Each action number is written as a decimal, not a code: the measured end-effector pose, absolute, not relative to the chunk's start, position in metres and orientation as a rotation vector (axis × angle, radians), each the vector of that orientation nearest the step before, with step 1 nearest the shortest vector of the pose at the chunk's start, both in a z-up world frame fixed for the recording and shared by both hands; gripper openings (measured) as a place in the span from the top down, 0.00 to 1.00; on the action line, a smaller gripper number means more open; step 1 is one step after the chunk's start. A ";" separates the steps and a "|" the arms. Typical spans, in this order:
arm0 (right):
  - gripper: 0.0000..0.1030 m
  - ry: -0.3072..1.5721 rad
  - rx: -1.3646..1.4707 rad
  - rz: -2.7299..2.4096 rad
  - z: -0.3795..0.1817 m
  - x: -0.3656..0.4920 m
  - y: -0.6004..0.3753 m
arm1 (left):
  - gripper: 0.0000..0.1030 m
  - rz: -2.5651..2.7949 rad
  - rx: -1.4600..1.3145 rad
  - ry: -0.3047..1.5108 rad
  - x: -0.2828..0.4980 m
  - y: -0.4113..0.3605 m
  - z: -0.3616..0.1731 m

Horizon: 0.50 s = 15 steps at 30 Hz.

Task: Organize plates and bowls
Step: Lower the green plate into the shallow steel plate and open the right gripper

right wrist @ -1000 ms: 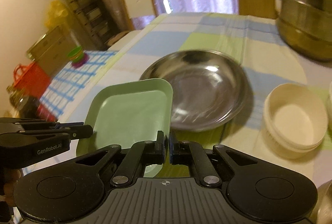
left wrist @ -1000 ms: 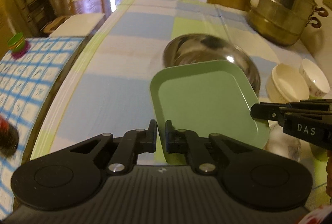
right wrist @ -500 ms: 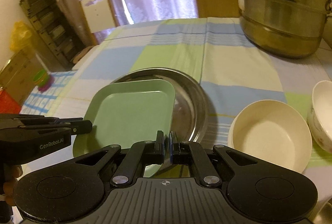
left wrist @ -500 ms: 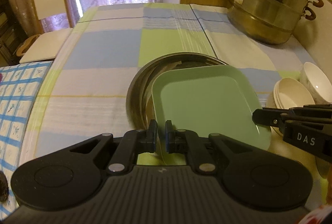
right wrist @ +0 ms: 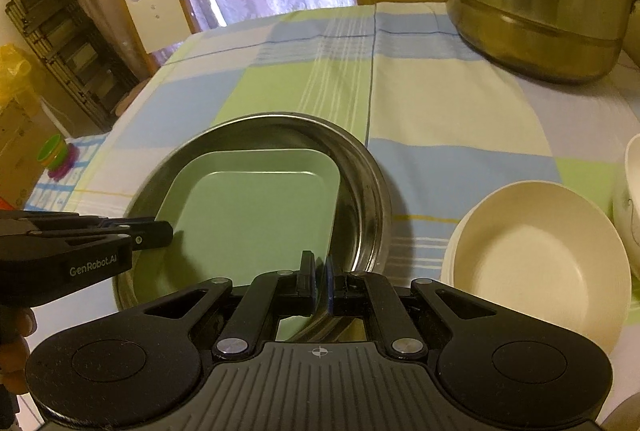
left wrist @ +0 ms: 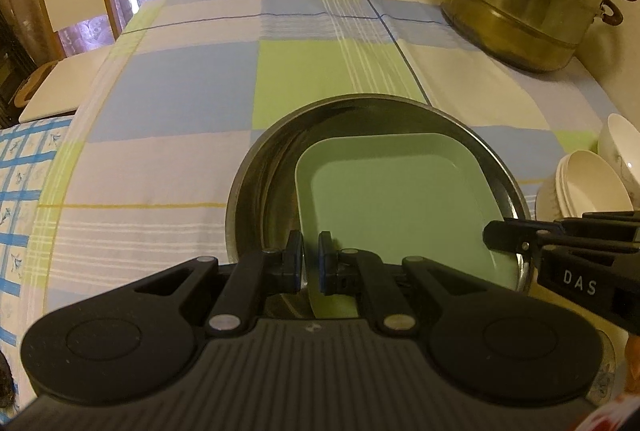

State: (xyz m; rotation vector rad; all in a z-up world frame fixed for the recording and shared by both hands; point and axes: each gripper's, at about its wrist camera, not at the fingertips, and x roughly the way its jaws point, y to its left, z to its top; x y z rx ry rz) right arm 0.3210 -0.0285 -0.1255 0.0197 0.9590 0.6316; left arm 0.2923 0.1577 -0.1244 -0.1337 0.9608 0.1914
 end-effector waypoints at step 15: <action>0.95 0.940 0.002 0.608 -0.127 0.322 -0.025 | 0.93 0.204 -0.131 0.983 0.299 0.159 -0.128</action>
